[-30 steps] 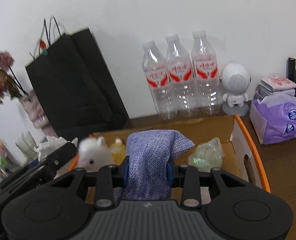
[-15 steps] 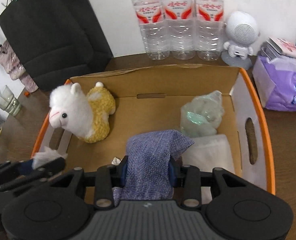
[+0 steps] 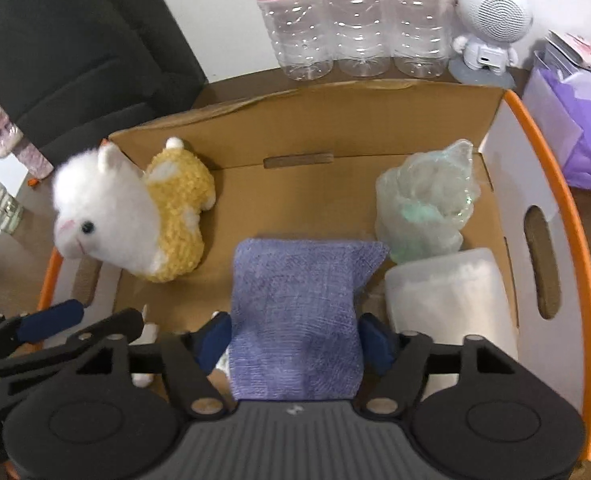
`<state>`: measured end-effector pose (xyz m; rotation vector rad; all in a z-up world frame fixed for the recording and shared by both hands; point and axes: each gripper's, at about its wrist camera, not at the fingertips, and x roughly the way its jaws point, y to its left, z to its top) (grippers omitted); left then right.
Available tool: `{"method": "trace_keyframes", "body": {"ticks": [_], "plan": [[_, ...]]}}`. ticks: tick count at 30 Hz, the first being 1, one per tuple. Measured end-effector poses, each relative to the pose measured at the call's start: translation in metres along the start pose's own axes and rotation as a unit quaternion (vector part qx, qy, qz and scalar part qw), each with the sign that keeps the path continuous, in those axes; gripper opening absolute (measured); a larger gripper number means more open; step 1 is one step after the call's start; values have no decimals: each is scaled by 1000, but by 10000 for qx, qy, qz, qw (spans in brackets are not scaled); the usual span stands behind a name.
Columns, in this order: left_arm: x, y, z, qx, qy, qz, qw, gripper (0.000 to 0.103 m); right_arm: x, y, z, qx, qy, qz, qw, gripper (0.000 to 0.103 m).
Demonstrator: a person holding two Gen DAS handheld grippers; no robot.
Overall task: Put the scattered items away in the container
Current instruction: 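Open both tools to drop the pouch and tissue into the box, then withdraw both tools from the box toward the green tissue pack and tissue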
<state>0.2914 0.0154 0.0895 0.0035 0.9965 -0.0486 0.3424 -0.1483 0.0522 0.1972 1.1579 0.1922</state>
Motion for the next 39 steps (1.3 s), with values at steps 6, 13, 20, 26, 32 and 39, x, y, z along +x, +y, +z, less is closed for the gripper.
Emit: {"method": "trace_keyframes", "body": {"ticks": [6, 13, 20, 26, 32, 39], "plan": [[-35, 3, 4, 296, -96, 86, 9995, 96, -42, 0, 2, -53, 51, -112, 9999, 88], [-74, 4, 5, 250, 63, 66, 9996, 99, -81, -1, -9, -132, 274, -307, 9991, 89], [-108, -1, -1, 137, 287, 113, 9994, 100, -120, 2, -25, -175, 176, -366, 9990, 89], [-138, -13, -11, 199, 92, 116, 9997, 100, -156, 4, -38, -219, -60, -361, 9991, 89], [-167, -23, -22, 259, -391, 110, 9988, 100, -182, 2, -51, -224, -291, -369, 9986, 89], [-185, -31, -55, 219, -1233, 51, 9921, 100, -204, -1, -77, -298, -1144, -309, 9925, 89]]}}
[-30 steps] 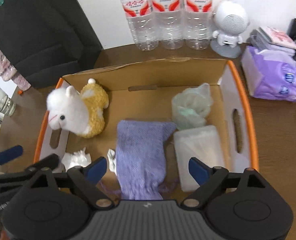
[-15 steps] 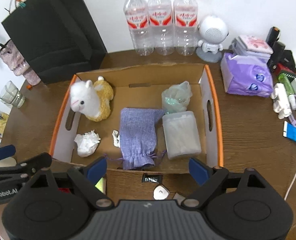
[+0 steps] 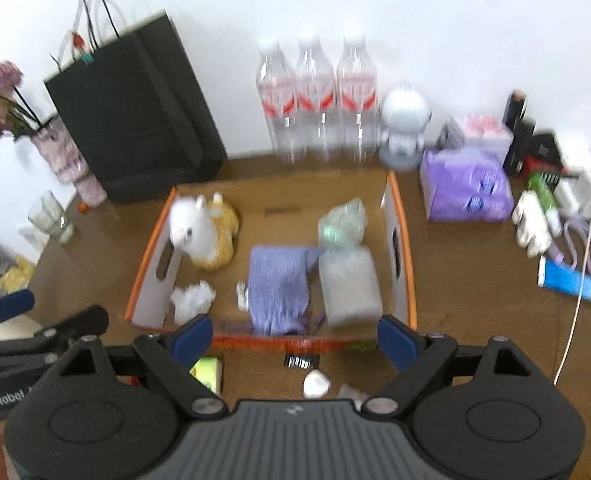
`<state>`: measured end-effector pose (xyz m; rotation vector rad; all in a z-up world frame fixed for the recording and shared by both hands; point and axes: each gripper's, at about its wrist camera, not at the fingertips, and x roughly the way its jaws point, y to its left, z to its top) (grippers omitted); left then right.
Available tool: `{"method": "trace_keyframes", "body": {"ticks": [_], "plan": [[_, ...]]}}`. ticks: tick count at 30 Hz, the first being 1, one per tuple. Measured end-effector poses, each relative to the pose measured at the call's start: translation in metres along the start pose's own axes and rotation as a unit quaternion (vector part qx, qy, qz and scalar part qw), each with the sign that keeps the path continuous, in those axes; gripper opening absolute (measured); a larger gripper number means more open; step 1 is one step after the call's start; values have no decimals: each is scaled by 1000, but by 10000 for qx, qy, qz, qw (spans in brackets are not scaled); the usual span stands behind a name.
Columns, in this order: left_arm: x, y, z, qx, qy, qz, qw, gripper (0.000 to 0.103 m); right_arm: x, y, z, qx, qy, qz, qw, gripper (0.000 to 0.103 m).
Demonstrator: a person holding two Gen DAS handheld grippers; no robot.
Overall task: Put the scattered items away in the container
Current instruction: 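Withdraw both tools from the box toward the green tissue pack and tissue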
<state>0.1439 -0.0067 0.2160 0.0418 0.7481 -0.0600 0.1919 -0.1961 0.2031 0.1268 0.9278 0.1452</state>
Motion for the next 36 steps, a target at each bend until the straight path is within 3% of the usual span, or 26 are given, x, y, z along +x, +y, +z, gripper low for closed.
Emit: {"method": "trace_keyframes", "body": {"ticks": [4, 9, 12, 15, 17, 18, 21, 25, 29, 33, 36], "plan": [[-6, -6, -33, 141, -654, 305, 9973, 103, -6, -2, -28, -158, -592, -117, 9981, 89], [-16, -14, -82, 439, -1774, 384, 9824, 103, -3, -13, -68, -141, -1310, -11, 9913, 89], [-12, -19, -103, 555, -2103, 427, 9751, 103, 0, -18, -93, -217, -1719, -34, 9849, 90], [-11, -21, -118, 489, -2319, 223, 9713, 103, 1, -18, -115, -342, -2078, -52, 9776, 90], [-9, -20, -126, 420, -2396, 38, 9699, 103, 0, -15, -126, -490, -2287, -53, 9723, 92], [-8, -21, -128, 380, -2410, -11, 9698, 103, 1, -13, -131, -537, -2357, -57, 9703, 99], [-4, -19, -136, 266, -2415, -44, 9700, 103, 6, -8, -139, -622, -2467, -275, 9667, 98], [-13, -13, -162, 143, -2463, 10, 9691, 103, 4, -15, -158, -451, -2475, 22, 9678, 98], [-32, -7, -203, -43, -2339, -85, 9722, 103, -10, -23, -202, -452, -2562, 287, 9651, 99], [-42, -1, -243, -244, -1943, -238, 9803, 103, -20, -29, -247, -483, -2544, 371, 9652, 99], [-61, 3, -278, -427, -2112, -110, 9764, 103, -35, -32, -284, -536, -2567, 477, 9638, 99]]}}
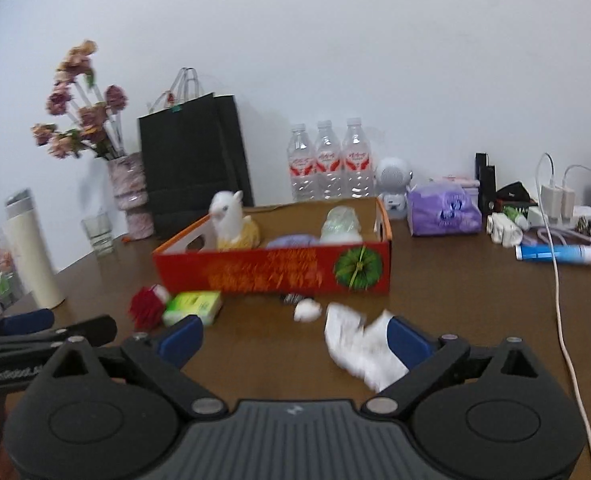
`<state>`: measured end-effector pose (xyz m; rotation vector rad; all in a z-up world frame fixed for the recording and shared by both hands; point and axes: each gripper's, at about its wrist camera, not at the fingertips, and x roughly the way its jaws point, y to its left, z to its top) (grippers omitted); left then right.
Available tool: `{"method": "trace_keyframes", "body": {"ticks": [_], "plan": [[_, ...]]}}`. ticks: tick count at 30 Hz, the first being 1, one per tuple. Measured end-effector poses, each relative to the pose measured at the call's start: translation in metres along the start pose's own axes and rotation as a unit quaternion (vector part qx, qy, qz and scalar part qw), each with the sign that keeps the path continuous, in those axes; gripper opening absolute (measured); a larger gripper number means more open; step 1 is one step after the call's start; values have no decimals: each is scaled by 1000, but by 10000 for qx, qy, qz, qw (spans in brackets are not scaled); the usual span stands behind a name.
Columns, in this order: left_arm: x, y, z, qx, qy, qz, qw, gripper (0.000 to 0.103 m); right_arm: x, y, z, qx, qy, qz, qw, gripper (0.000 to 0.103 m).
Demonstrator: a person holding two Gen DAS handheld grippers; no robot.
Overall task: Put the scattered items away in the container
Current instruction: 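Withdraw both tools from the box toward the green tissue pack and tissue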
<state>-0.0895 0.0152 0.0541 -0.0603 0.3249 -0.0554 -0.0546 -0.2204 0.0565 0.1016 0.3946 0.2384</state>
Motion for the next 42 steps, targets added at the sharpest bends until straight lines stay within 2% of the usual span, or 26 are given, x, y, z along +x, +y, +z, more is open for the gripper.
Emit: {"method": "trace_keyframes", "body": {"ticks": [3, 7, 10, 14, 19, 24, 29, 33, 36, 38, 42], "plan": [[-30, 4, -26, -186, -45, 126, 9997, 103, -29, 4, -24, -321, -149, -19, 9994, 99], [-64, 9, -54, -249, 52, 164, 9995, 103, -59, 2, -53, -156, -139, -154, 9997, 99], [-83, 8, -65, -170, -134, 197, 9996, 103, -76, 3, -74, -195, -174, -173, 9995, 99], [-85, 2, -67, 10, -125, 122, 9998, 103, -83, 6, -90, -230, -111, -91, 9996, 99], [-71, 1, -57, 51, -6, 144, 9999, 103, -74, 6, -84, -84, -62, -141, 9998, 99], [-41, 4, -23, 11, 132, 15, 9999, 103, -49, -5, -64, -329, 180, -667, 9971, 99], [10, 0, 5, 28, 288, -219, 9993, 103, -4, -30, -28, -443, 550, -888, 9935, 99], [54, -11, 14, -55, 451, -352, 9983, 93, 32, -46, -13, -357, 743, -735, 9939, 98], [90, -21, 18, 25, 737, -444, 9963, 84, 57, -53, -8, -307, 960, -526, 9935, 89], [113, -26, 20, 159, 819, -348, 9959, 84, 71, -54, -5, -314, 1004, -461, 9934, 87], [151, -29, 21, 339, 873, 58, 9956, 95, 92, -53, 1, -337, 996, -283, 9941, 83]]}}
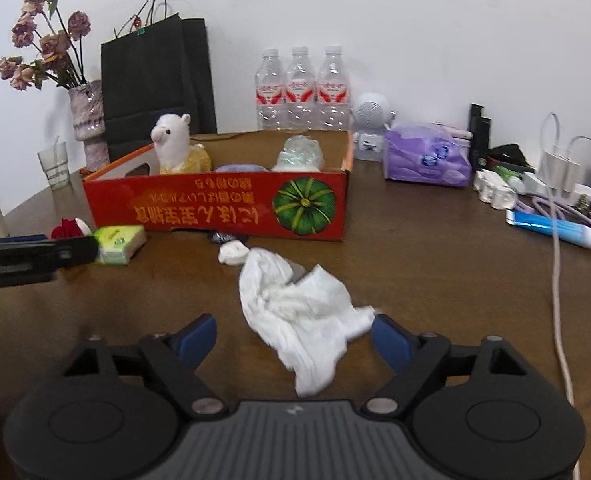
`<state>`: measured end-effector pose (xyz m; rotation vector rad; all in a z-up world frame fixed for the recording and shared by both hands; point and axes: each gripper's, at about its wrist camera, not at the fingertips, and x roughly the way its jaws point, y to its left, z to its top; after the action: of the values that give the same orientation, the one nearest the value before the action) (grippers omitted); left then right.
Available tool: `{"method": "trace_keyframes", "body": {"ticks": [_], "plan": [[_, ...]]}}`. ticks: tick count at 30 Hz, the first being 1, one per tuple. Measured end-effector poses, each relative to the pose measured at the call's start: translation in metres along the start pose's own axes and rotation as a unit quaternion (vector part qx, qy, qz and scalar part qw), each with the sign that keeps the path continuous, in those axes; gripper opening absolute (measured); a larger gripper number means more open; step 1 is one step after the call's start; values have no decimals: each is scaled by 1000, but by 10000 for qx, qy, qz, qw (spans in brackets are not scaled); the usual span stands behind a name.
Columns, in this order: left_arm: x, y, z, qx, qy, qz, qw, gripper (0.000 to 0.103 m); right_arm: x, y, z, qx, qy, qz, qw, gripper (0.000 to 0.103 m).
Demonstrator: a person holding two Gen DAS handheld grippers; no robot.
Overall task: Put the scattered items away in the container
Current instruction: 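Withdraw both tools from the box toward the green tissue pack and tissue, then grasp the green tissue pack with the left tool while the right tool grasps a crumpled tissue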
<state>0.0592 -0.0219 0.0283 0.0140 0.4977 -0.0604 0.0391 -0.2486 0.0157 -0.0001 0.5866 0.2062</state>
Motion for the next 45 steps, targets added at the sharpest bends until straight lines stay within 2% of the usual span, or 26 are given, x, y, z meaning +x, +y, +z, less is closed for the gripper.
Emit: {"method": "trace_keyframes", "body": {"ticks": [5, 8, 12, 16, 18, 21, 24, 26, 27, 28, 29, 30, 31, 33, 36, 39, 43, 45], "plan": [[33, 5, 5, 156, 236, 70, 9996, 95, 17, 3, 7, -11, 16, 139, 9999, 83], [47, 14, 10, -49, 357, 105, 9993, 98, 24, 4, 9, 26, 46, 183, 9998, 83], [48, 22, 12, -194, 253, 209, 9993, 101, 27, 2, 7, 125, 76, 258, 9996, 83], [37, 7, 9, 153, 152, -7, 9998, 100, 28, -1, 7, 200, 85, 337, 9992, 83], [41, 0, 9, 268, 276, 12, 9993, 100, 30, -2, 7, 246, 133, 383, 9989, 83], [52, 1, 11, 121, 519, 106, 9985, 96, 33, -2, 7, 285, 203, 418, 9985, 82], [64, 10, 13, -134, 877, 91, 9960, 89, 34, 1, 8, 228, 258, 410, 9986, 74], [65, 14, 13, -247, 876, 60, 9958, 86, 35, 2, 8, 189, 280, 408, 9986, 72], [65, 14, 12, -255, 848, 102, 9960, 78, 35, 3, 8, 160, 279, 390, 9987, 66], [63, 13, 11, -221, 818, 163, 9963, 66, 35, 4, 8, 122, 277, 344, 9989, 59], [61, 12, 10, -194, 790, 165, 9965, 66, 35, 5, 8, 82, 275, 286, 9992, 55], [58, 12, 9, -192, 778, 107, 9967, 66, 35, 6, 8, 48, 270, 246, 9993, 41], [54, 11, 7, -208, 760, 51, 9969, 66, 34, 6, 8, 24, 264, 218, 9994, 24], [42, 8, 1, -231, 725, -6, 9971, 65, 32, 7, 7, -12, 258, 178, 9995, 16], [9, 1, -14, -167, 569, -38, 9982, 65, 17, 13, 2, -78, 137, 183, 9997, 16], [-40, -5, -31, -75, 288, -14, 9996, 66, -18, 25, -8, -198, -157, 251, 9994, 16], [-107, -9, -56, -154, -152, -315, 9993, 66, -65, 39, -31, -183, -529, 477, 9973, 17], [-133, -9, -68, -178, -340, -343, 9987, 66, -86, 45, -45, -230, -715, 590, 9954, 17]]}}
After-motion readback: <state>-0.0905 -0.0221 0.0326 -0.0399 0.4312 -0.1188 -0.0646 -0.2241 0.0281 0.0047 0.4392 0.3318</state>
